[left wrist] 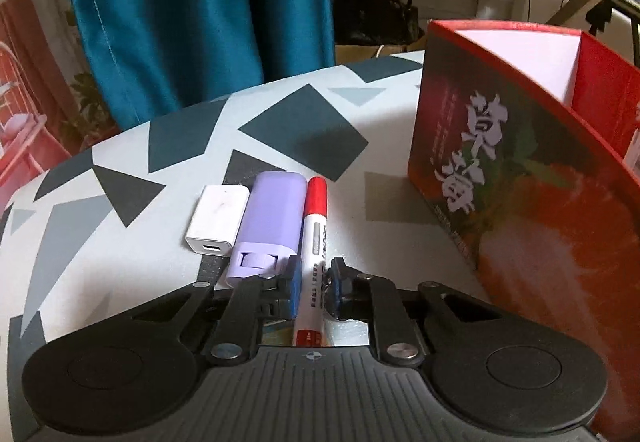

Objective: Organize rigid objects
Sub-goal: 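Return the left tool and grasp the red-capped white marker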

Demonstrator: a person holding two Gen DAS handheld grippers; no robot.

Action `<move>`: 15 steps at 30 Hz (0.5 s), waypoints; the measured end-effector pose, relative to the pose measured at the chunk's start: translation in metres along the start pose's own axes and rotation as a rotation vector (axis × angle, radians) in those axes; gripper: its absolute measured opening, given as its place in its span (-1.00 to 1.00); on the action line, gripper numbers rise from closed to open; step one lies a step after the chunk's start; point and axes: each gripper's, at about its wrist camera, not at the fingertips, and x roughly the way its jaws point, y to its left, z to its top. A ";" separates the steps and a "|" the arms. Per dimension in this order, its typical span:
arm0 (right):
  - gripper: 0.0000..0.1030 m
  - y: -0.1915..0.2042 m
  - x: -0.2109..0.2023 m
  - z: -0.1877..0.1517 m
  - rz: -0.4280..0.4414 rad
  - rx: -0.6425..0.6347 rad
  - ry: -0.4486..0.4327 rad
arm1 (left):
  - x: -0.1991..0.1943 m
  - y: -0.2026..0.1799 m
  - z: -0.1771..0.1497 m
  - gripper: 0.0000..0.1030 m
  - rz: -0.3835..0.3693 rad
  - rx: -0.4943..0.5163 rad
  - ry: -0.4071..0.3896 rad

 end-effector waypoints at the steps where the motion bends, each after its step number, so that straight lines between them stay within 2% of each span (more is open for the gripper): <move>1: -0.67 -0.001 0.000 0.000 0.003 0.001 0.000 | 0.001 0.000 -0.001 -0.68 0.003 -0.003 0.005; 8: -0.67 -0.004 0.000 -0.001 0.015 0.007 -0.003 | -0.009 -0.005 -0.010 -0.69 -0.007 0.019 0.025; 11: -0.67 -0.004 0.000 -0.001 0.016 0.008 -0.004 | -0.018 -0.006 -0.018 -0.69 -0.010 0.015 0.053; 15: -0.67 -0.005 0.001 -0.001 0.021 0.010 -0.005 | -0.033 -0.012 -0.032 -0.69 -0.053 0.007 0.105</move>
